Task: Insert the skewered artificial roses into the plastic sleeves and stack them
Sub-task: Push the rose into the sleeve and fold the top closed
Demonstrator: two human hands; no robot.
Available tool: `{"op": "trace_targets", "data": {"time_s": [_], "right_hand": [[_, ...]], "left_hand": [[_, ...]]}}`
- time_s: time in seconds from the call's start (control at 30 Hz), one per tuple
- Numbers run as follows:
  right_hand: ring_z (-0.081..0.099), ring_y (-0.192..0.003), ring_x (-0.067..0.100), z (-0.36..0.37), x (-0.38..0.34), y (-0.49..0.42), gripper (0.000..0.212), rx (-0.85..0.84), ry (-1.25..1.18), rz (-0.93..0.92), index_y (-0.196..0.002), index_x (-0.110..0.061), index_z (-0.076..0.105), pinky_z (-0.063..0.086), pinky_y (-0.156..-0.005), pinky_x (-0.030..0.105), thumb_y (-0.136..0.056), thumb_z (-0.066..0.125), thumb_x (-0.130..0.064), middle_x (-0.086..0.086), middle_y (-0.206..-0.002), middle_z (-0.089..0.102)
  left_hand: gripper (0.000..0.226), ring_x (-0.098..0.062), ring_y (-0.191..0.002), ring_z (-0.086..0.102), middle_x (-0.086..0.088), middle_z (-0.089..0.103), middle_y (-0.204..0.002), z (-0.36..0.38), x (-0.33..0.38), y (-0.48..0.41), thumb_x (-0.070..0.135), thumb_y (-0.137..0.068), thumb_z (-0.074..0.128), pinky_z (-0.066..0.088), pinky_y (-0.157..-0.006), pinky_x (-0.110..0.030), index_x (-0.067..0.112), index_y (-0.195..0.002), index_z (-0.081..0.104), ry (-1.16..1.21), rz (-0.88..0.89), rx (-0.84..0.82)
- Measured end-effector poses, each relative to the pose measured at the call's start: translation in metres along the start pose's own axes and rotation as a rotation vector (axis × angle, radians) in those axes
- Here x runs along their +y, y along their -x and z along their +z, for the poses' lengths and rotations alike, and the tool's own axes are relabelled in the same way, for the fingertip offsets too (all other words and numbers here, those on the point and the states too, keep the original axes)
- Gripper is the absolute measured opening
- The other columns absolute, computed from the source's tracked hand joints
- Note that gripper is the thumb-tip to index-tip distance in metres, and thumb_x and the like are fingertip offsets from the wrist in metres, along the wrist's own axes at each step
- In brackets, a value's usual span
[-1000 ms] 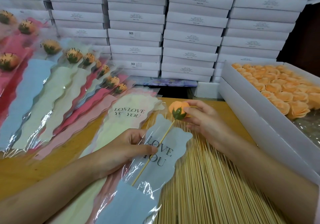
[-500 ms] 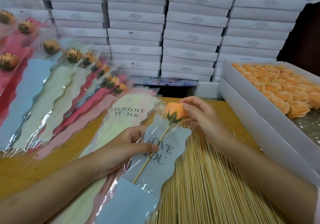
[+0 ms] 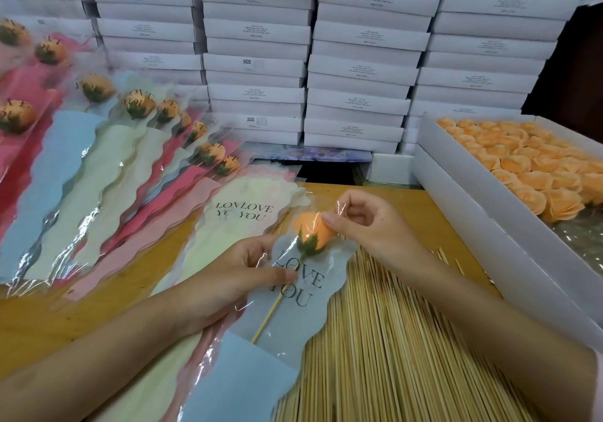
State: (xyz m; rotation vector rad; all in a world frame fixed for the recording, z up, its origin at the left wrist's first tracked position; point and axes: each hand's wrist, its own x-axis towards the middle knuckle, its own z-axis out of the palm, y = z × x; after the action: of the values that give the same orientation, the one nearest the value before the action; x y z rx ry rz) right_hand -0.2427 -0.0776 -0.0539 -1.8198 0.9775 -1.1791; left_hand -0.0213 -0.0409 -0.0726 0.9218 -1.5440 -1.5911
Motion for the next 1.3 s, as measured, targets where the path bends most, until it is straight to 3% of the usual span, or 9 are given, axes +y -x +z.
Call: {"op": "trace_targets", "data": {"time_s": [0.17, 0.37, 0.47, 0.6, 0.73, 0.83, 0.9, 1.0, 1.3], "right_hand": [[0.069, -0.082, 0.013, -0.001, 0.003, -0.001, 0.017, 0.009, 0.008, -0.013, -0.076, -0.018, 0.058, 0.055, -0.082, 0.035, -0.086, 0.069, -0.027, -0.005, -0.08, 0.07], [0.069, -0.079, 0.01, 0.0, 0.002, -0.001, 0.016, 0.004, -0.015, -0.001, -0.076, -0.019, 0.058, 0.055, -0.08, 0.028, -0.089, 0.068, -0.022, -0.009, -0.077, 0.07], [0.069, -0.076, 0.011, 0.001, 0.0, 0.0, 0.014, -0.007, -0.046, 0.0, -0.08, -0.012, 0.059, 0.054, -0.075, 0.022, -0.09, 0.066, -0.018, -0.002, -0.077, 0.072], [0.069, -0.074, 0.012, 0.001, -0.004, 0.002, 0.015, -0.029, -0.082, 0.004, -0.082, -0.007, 0.058, 0.052, -0.072, 0.017, -0.093, 0.062, -0.017, 0.002, -0.077, 0.073], [0.069, -0.075, 0.015, 0.001, -0.006, 0.003, 0.018, -0.069, -0.082, 0.018, -0.079, -0.012, 0.053, 0.053, -0.076, 0.022, -0.096, 0.058, -0.016, 0.002, -0.078, 0.073], [0.07, -0.076, 0.014, 0.001, -0.007, 0.003, 0.019, -0.101, -0.08, 0.036, -0.079, -0.013, 0.051, 0.054, -0.077, 0.022, -0.097, 0.056, -0.018, 0.002, -0.081, 0.074], [0.07, -0.076, 0.013, 0.002, -0.007, 0.004, 0.018, -0.112, -0.084, 0.044, -0.08, -0.014, 0.053, 0.053, -0.075, 0.02, -0.097, 0.056, -0.019, 0.001, -0.082, 0.074], [0.07, -0.079, 0.012, 0.004, -0.008, 0.004, 0.016, -0.144, -0.074, 0.053, -0.081, -0.015, 0.055, 0.052, -0.074, 0.018, -0.095, 0.058, -0.021, -0.001, -0.085, 0.075], [0.069, -0.084, 0.011, 0.004, -0.009, 0.005, 0.02, -0.208, -0.037, 0.087, -0.069, -0.031, 0.058, 0.055, -0.077, 0.023, -0.07, 0.076, -0.037, -0.003, -0.085, 0.073]], "left_hand": [[0.03, -0.035, -0.102, 0.068, -0.022, 0.068, -0.115, 0.0, 0.0, -0.001, 0.014, -0.085, 0.068, 0.057, -0.082, -0.035, 0.006, -0.114, 0.067, 0.039, -0.005, -0.033], [0.019, 0.001, -0.085, 0.07, 0.01, 0.076, -0.093, 0.006, 0.001, 0.0, 0.036, -0.085, 0.06, 0.053, -0.068, -0.015, 0.036, -0.086, 0.079, 0.043, -0.011, 0.058], [0.031, -0.009, -0.085, 0.068, -0.001, 0.075, -0.097, 0.001, -0.006, -0.004, 0.04, -0.074, 0.073, 0.049, -0.068, -0.016, 0.018, -0.096, 0.076, 0.085, -0.07, 0.192], [0.058, -0.024, -0.097, 0.029, -0.002, 0.044, -0.105, 0.001, -0.002, -0.003, 0.047, -0.07, 0.071, 0.032, -0.063, -0.031, 0.006, -0.107, 0.055, 0.088, -0.071, 0.207], [0.06, -0.032, -0.1, 0.042, -0.03, 0.057, -0.117, 0.0, -0.006, -0.003, 0.041, -0.078, 0.063, 0.029, -0.082, -0.043, -0.002, -0.12, 0.06, 0.077, -0.095, 0.22], [0.031, -0.019, -0.1, 0.062, -0.012, 0.07, -0.114, 0.0, -0.007, -0.004, 0.03, -0.08, 0.069, 0.043, -0.076, -0.026, 0.013, -0.106, 0.073, 0.05, -0.078, 0.245], [0.025, -0.007, -0.102, 0.067, -0.001, 0.074, -0.107, 0.0, -0.006, -0.005, 0.026, -0.085, 0.062, 0.049, -0.092, -0.018, 0.013, -0.101, 0.076, 0.092, -0.046, 0.213], [0.038, -0.028, -0.12, 0.06, -0.018, 0.066, -0.123, 0.001, -0.005, -0.005, 0.026, -0.093, 0.058, 0.045, -0.105, -0.031, 0.001, -0.121, 0.065, 0.143, -0.026, 0.123], [0.033, -0.031, -0.099, 0.062, -0.029, 0.065, -0.111, 0.002, -0.003, -0.003, 0.022, -0.095, 0.055, 0.049, -0.093, -0.035, -0.005, -0.112, 0.064, 0.079, 0.005, 0.046]]}}
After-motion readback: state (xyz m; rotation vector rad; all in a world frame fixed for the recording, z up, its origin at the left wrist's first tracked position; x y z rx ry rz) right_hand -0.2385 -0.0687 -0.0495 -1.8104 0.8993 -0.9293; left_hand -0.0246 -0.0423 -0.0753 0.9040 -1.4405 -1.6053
